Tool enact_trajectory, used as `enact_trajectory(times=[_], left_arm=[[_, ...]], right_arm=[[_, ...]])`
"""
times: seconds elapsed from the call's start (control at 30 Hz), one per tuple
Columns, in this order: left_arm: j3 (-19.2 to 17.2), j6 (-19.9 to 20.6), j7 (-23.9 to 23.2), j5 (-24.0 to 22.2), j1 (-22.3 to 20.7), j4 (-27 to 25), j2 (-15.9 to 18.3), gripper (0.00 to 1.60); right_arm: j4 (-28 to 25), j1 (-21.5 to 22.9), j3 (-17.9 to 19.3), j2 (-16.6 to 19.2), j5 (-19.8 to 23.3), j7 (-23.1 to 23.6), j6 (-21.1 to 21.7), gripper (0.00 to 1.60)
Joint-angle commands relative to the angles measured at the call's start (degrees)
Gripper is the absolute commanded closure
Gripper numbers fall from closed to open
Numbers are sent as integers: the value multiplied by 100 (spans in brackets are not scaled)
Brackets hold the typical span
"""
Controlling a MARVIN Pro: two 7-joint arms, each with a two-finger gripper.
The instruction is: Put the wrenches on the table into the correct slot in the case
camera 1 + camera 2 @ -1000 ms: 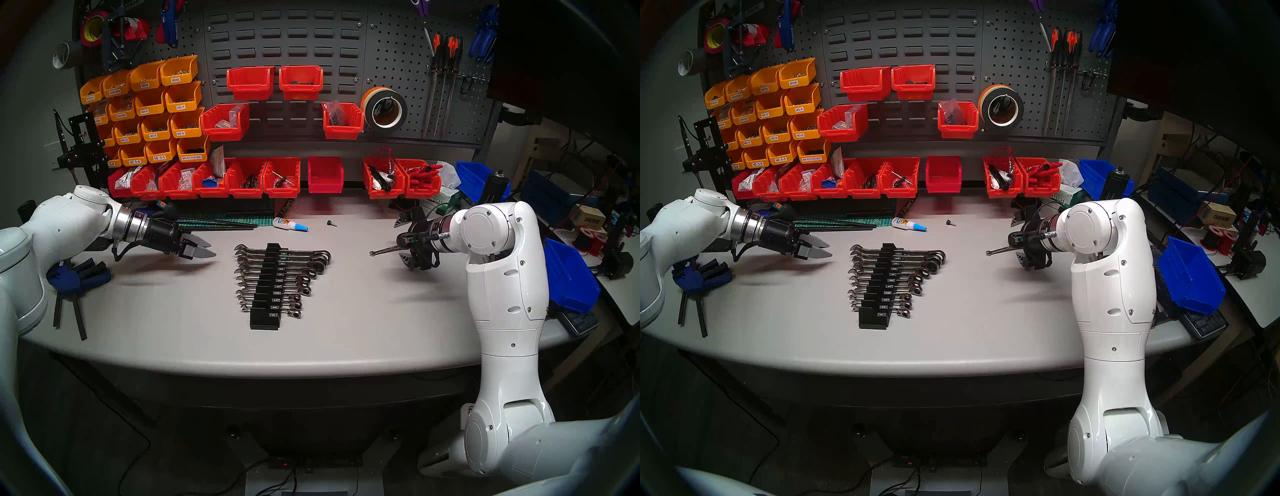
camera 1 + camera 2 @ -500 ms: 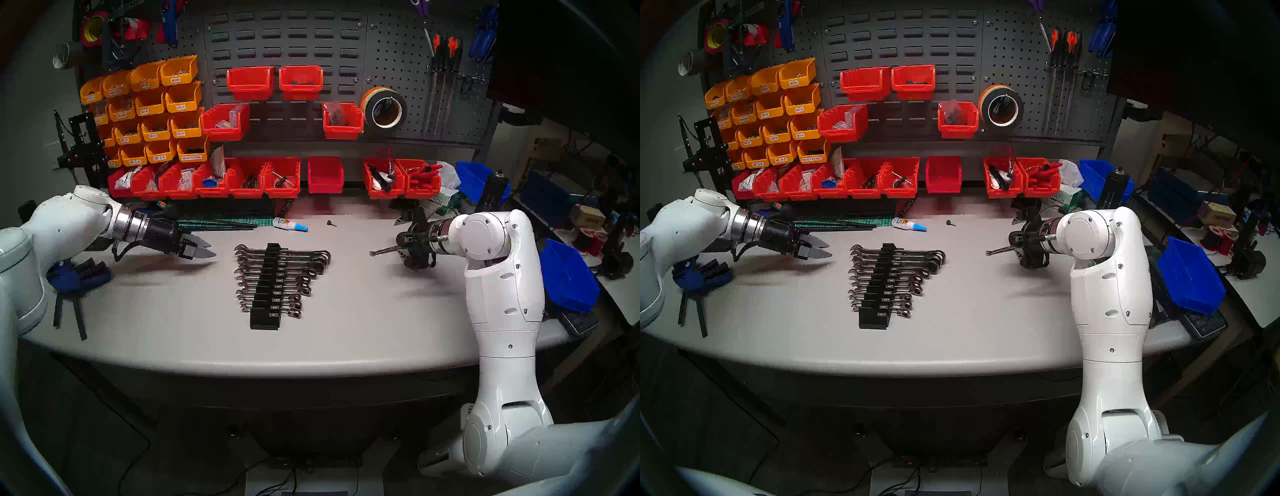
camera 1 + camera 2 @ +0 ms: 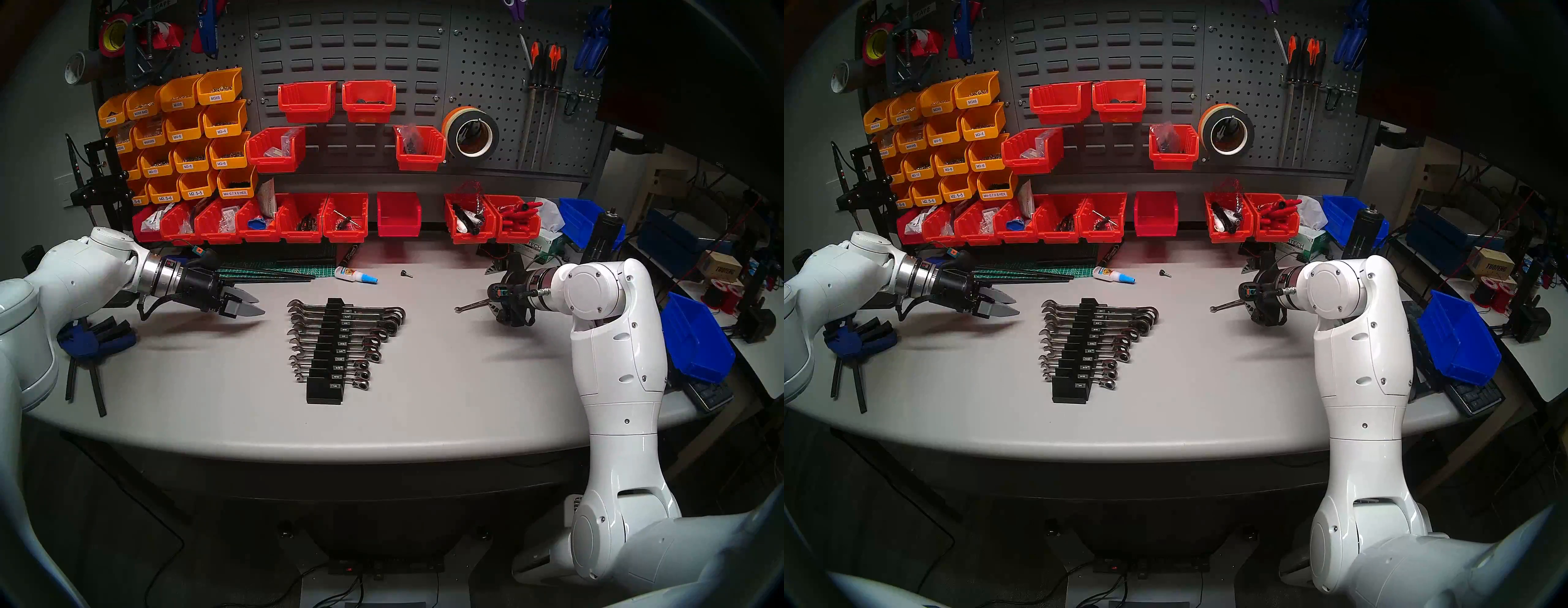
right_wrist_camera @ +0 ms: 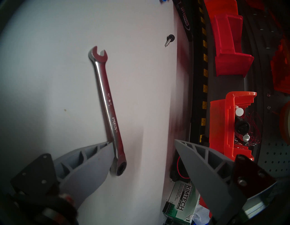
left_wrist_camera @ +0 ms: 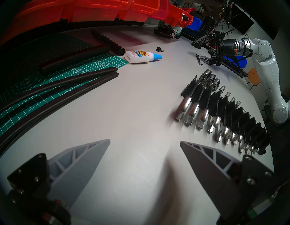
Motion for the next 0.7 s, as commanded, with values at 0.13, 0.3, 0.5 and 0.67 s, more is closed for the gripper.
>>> enact_trajectory(times=[0.13, 0.3, 0.5, 0.67], left_arm=[[-59, -4, -8, -17, -148, 7, -3, 0], [-59, -4, -8, -17, -149, 7, -3, 0], [-59, -4, -8, -17, -149, 6, -3, 0], [-59, -3, -9, -17, -150, 7, -3, 0]], right_arm=[[591, -86, -144, 92, -86, 162, -120, 0], [636, -18, -226, 58, -86, 175, -128, 0], [681, 52, -293, 50, -107, 196, -119, 0], [681, 124, -337, 54, -133, 236, -99, 0]])
